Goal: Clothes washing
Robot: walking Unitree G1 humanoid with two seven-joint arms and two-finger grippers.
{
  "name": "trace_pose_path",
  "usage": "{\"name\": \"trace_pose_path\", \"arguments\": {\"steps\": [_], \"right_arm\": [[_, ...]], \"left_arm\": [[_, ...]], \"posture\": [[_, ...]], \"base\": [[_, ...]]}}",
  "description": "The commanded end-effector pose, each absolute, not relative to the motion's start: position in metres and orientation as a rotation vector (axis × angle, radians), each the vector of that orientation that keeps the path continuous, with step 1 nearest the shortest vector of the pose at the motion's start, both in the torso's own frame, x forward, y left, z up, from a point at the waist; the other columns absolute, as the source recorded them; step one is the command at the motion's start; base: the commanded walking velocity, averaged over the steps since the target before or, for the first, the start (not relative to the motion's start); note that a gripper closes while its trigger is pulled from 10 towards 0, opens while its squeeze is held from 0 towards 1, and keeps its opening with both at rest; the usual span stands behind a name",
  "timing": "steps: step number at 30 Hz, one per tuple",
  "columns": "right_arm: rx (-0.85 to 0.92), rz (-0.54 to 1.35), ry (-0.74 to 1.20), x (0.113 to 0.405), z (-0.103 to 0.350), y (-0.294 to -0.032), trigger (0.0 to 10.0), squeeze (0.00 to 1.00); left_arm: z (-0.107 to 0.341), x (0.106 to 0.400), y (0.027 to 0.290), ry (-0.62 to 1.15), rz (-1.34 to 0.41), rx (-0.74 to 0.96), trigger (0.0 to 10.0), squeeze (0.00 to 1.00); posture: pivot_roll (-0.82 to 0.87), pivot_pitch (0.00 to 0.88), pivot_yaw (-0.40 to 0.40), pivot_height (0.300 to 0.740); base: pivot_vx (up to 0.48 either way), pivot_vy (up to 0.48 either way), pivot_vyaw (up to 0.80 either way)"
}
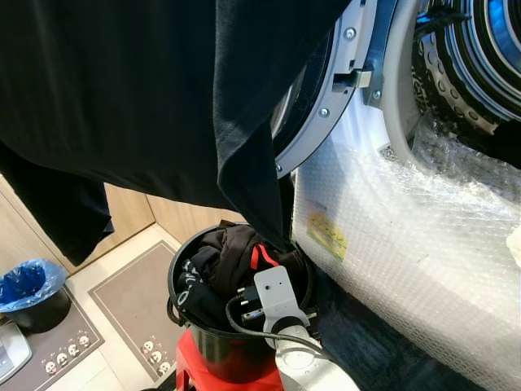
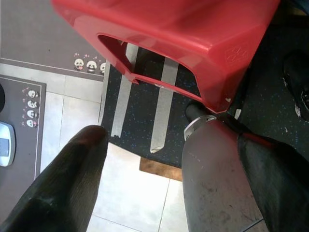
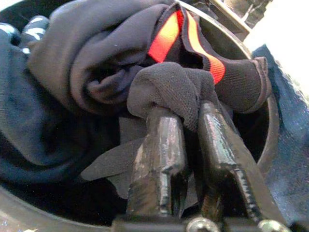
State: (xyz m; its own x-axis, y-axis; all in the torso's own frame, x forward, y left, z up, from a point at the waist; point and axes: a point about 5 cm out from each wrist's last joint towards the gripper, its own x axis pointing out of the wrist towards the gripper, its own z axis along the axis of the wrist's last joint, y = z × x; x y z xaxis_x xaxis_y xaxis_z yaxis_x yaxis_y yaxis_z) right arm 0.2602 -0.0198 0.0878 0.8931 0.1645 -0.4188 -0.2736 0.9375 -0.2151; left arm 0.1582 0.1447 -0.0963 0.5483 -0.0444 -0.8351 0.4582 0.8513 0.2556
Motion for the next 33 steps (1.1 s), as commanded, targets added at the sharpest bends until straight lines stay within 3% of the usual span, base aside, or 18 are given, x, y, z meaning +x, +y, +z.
{"name": "trace_pose_path", "arguments": {"steps": [1, 33], "right_arm": [[-0.131, 0.282, 0.403, 0.2508, 0.1052, 0.0176, 0.0, 0.0], [-0.131, 0.282, 0.403, 0.2508, 0.1052, 0.0176, 0.0, 0.0]], "left_arm": [[-0.1118, 0.1169, 0.1294, 1.097, -0.402, 0.446, 10.0, 0.0], [-0.1118, 0.1169, 0.1294, 1.097, -0.402, 0.446, 10.0, 0.0]], "posture": [[-0.03, 0.174, -0.046, 0.74], [-0.03, 0.174, -0.046, 0.74]], "base": [[0.0, 0.0, 0.0], [0.0, 0.0, 0.0]]}}
